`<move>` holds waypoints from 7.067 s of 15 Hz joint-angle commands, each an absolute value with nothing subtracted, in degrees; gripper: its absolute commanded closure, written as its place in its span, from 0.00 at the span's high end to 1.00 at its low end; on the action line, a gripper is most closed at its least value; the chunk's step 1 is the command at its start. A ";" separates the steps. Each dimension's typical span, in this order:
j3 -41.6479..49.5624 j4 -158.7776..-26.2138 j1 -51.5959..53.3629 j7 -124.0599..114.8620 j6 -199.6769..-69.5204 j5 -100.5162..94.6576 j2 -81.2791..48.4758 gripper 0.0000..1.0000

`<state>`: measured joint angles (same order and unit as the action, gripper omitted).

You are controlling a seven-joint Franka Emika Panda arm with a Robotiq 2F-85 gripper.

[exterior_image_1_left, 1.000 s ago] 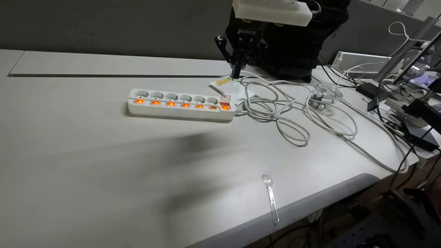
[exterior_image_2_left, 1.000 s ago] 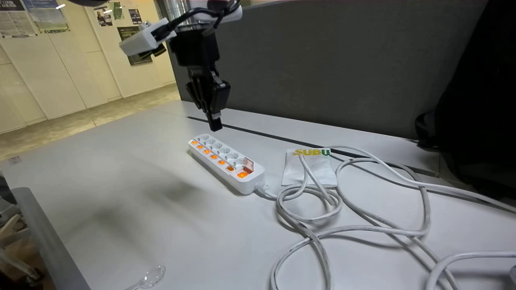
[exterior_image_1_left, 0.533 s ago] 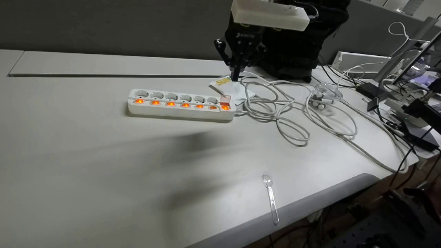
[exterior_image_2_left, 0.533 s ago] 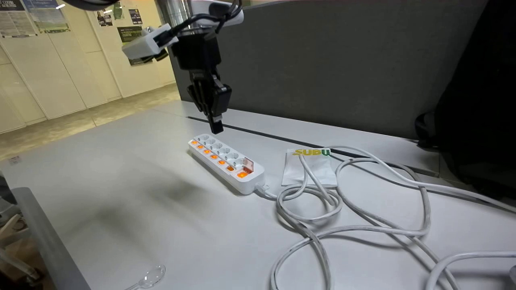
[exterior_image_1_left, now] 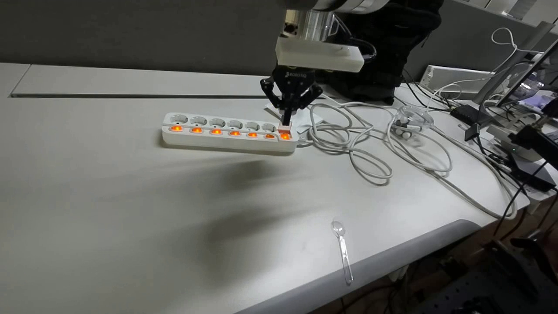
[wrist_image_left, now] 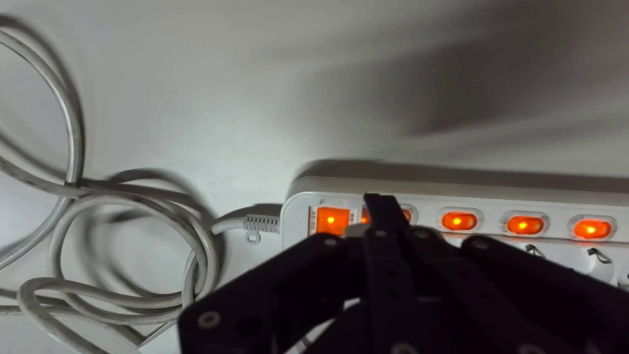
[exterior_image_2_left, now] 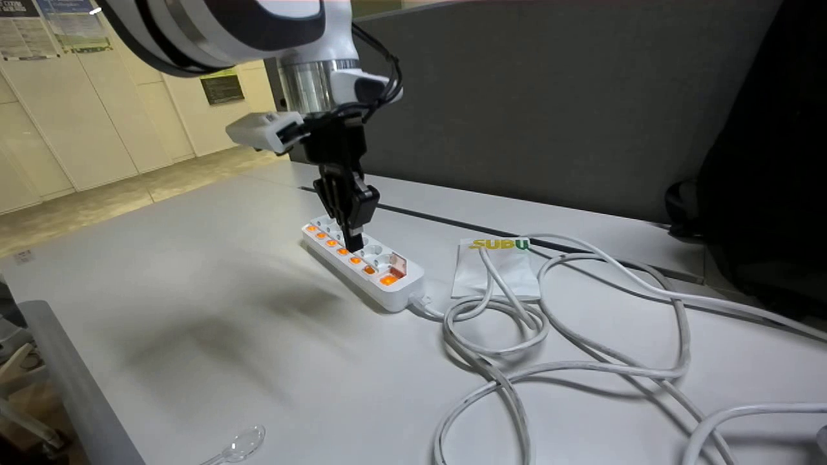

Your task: Turn off the third switch from the right

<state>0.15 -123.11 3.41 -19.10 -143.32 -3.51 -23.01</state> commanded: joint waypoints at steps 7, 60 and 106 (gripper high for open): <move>2.25 -115.19 9.03 -20.94 -145.62 -3.75 -31.22 0.00; 6.04 -121.31 14.11 -51.37 -160.58 8.02 -32.55 0.01; 6.07 -124.47 13.16 -25.09 -154.80 -0.73 -28.68 0.00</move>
